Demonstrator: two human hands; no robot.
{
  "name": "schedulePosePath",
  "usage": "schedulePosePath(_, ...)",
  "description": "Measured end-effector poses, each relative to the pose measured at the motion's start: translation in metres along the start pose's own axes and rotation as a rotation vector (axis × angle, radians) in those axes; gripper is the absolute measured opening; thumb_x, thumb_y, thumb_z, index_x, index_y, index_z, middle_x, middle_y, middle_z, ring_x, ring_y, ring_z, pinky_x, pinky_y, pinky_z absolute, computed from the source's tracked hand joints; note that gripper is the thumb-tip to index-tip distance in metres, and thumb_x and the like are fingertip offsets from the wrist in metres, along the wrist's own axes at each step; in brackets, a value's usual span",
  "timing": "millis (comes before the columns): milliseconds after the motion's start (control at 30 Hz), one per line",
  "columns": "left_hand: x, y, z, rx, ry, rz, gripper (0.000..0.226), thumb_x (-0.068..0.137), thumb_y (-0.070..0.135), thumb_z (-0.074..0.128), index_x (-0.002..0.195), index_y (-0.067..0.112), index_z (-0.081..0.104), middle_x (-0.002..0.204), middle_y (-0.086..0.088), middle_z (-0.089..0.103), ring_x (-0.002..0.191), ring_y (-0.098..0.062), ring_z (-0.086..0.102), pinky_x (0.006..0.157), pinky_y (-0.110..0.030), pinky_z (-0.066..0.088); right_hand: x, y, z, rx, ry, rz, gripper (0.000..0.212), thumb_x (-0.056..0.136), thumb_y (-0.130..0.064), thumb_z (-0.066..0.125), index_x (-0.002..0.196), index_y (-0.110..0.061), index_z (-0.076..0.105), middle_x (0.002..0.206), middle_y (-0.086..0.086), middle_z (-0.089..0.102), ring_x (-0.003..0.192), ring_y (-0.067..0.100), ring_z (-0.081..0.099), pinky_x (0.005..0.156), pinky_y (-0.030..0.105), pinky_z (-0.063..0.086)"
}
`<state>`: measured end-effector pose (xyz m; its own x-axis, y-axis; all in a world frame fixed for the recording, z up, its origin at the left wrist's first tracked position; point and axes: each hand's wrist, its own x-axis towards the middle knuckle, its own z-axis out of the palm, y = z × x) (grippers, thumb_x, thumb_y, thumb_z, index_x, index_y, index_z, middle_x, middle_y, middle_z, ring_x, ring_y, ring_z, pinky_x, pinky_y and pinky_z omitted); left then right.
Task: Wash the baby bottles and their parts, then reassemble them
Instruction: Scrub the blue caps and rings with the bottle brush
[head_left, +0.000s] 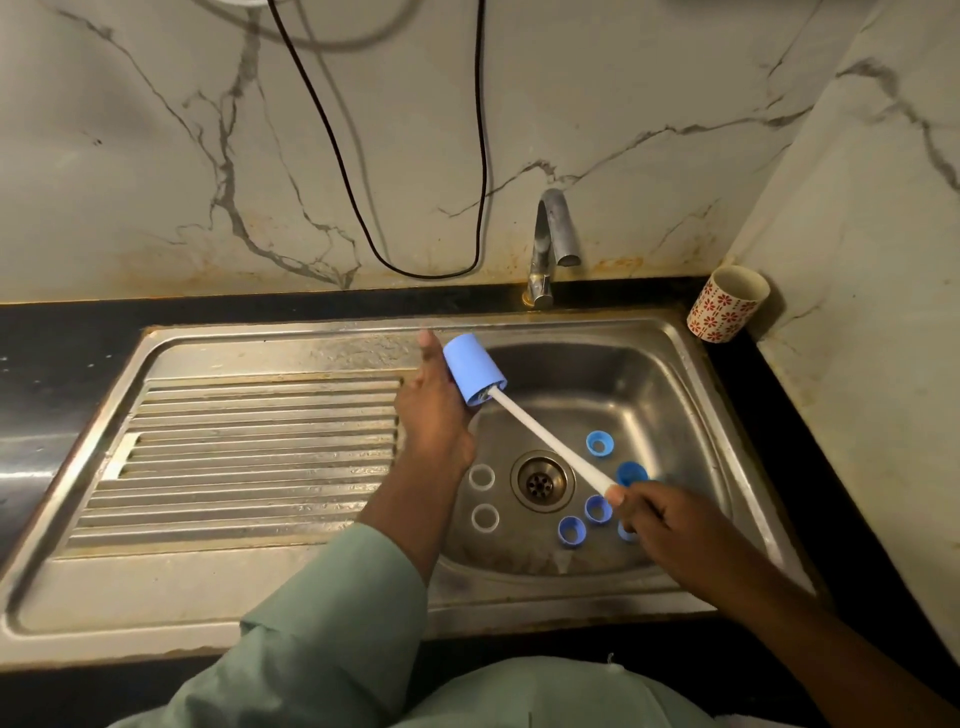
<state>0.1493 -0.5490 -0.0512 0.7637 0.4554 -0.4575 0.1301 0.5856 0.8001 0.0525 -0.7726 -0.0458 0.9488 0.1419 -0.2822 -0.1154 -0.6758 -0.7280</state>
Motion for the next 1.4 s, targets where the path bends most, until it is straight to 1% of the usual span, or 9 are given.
schedulePosePath(167, -0.011, -0.006, 0.003, 0.101, -0.067, -0.098, 0.069, 0.075, 0.07, 0.061, 0.115, 0.014, 0.061, 0.11, -0.015, 0.068, 0.097, -0.03, 0.07, 0.081, -0.042, 0.062, 0.01, 0.002, 0.004, -0.231, 0.042, 0.018, 0.041, 0.096, -0.047, 0.046, 0.069, -0.017, 0.056, 0.066, 0.004, 0.065, 0.061, 0.016, 0.062, 0.067, 0.039, 0.054)
schedulePosePath(367, 0.002, -0.003, 0.003, -0.076, -0.125, -0.171, 0.052, 0.088, 0.037, 0.072, 0.124, 0.001, 0.058, 0.104, -0.013, 0.064, 0.089, -0.023, 0.065, 0.088, -0.042, 0.06, -0.01, 0.007, 0.003, -0.032, -0.069, 0.048, 0.03, 0.095, -0.041, 0.052, 0.083, -0.017, 0.067, 0.046, -0.011, 0.049, 0.041, 0.0, 0.041, 0.046, 0.017, 0.032)
schedulePosePath(533, 0.026, 0.012, -0.008, -0.138, 0.018, -0.114, 0.053, 0.091, 0.044, 0.067, 0.127, 0.012, 0.049, 0.104, -0.011, 0.061, 0.081, -0.019, 0.065, 0.063, -0.028, 0.059, -0.032, 0.013, -0.015, 0.181, -0.046, 0.126, 0.031, 0.093, -0.044, 0.048, 0.093, -0.021, 0.068, 0.05, -0.004, 0.049, 0.042, 0.003, 0.042, 0.047, 0.025, 0.036)
schedulePosePath(667, 0.019, 0.003, -0.003, -0.084, -0.088, -0.079, 0.057, 0.085, 0.039, 0.072, 0.13, 0.011, 0.051, 0.116, -0.014, 0.066, 0.092, -0.023, 0.072, 0.069, -0.03, 0.059, -0.023, -0.013, -0.003, 0.244, -0.082, 0.024, 0.036, 0.096, -0.028, 0.051, 0.108, -0.062, 0.053, 0.063, -0.006, 0.058, 0.046, 0.01, 0.05, 0.047, 0.028, 0.048)
schedulePosePath(800, 0.013, -0.011, 0.0, -0.193, -0.113, -0.098, 0.045, 0.089, 0.032, 0.071, 0.124, 0.005, 0.063, 0.118, -0.018, 0.07, 0.104, -0.028, 0.071, 0.077, -0.036, 0.062, -0.011, -0.032, 0.009, 0.117, -0.099, -0.027, 0.046, 0.099, -0.03, 0.047, 0.105, -0.074, 0.036, 0.062, -0.014, 0.059, 0.044, 0.007, 0.051, 0.046, 0.033, 0.054)
schedulePosePath(1000, 0.01, -0.012, 0.001, -0.14, 0.009, -0.086, 0.036, 0.097, 0.043, 0.06, 0.109, 0.01, 0.064, 0.099, -0.011, 0.071, 0.083, -0.02, 0.071, 0.078, -0.04, 0.063, -0.003, -0.045, 0.021, -0.134, -0.071, -0.095, 0.041, 0.1, -0.034, 0.042, 0.141, -0.041, 0.041, 0.079, -0.003, 0.064, 0.056, 0.004, 0.055, 0.06, 0.023, 0.052)
schedulePosePath(1100, 0.021, 0.008, 0.002, -0.271, 0.17, -0.072, 0.038, 0.098, 0.043, 0.059, 0.115, 0.009, 0.06, 0.111, -0.015, 0.07, 0.092, -0.025, 0.072, 0.079, -0.041, 0.063, -0.014, -0.047, 0.026, -0.167, -0.081, -0.126, 0.041, 0.101, -0.032, 0.042, 0.142, -0.036, 0.042, 0.081, -0.006, 0.064, 0.064, -0.002, 0.057, 0.059, 0.014, 0.046)
schedulePosePath(1267, 0.002, -0.006, 0.02, -0.087, 0.064, -0.049, 0.046, 0.091, 0.05, 0.063, 0.118, 0.014, 0.057, 0.109, -0.013, 0.068, 0.096, -0.027, 0.07, 0.087, -0.048, 0.061, 0.002, -0.068, 0.024, -0.074, 0.008, -0.095, 0.042, 0.102, -0.028, 0.042, 0.144, -0.024, 0.042, 0.087, -0.006, 0.061, 0.081, 0.011, 0.062, 0.077, 0.026, 0.052)
schedulePosePath(1400, 0.016, 0.013, 0.016, -0.278, 0.084, -0.058, 0.058, 0.082, 0.038, 0.079, 0.126, 0.018, 0.047, 0.111, -0.012, 0.066, 0.092, -0.026, 0.072, 0.08, -0.046, 0.063, -0.021, -0.06, 0.018, -0.098, -0.035, -0.133, 0.036, 0.101, -0.032, 0.043, 0.136, -0.03, 0.048, 0.069, -0.006, 0.06, 0.059, -0.003, 0.057, 0.055, 0.013, 0.046)
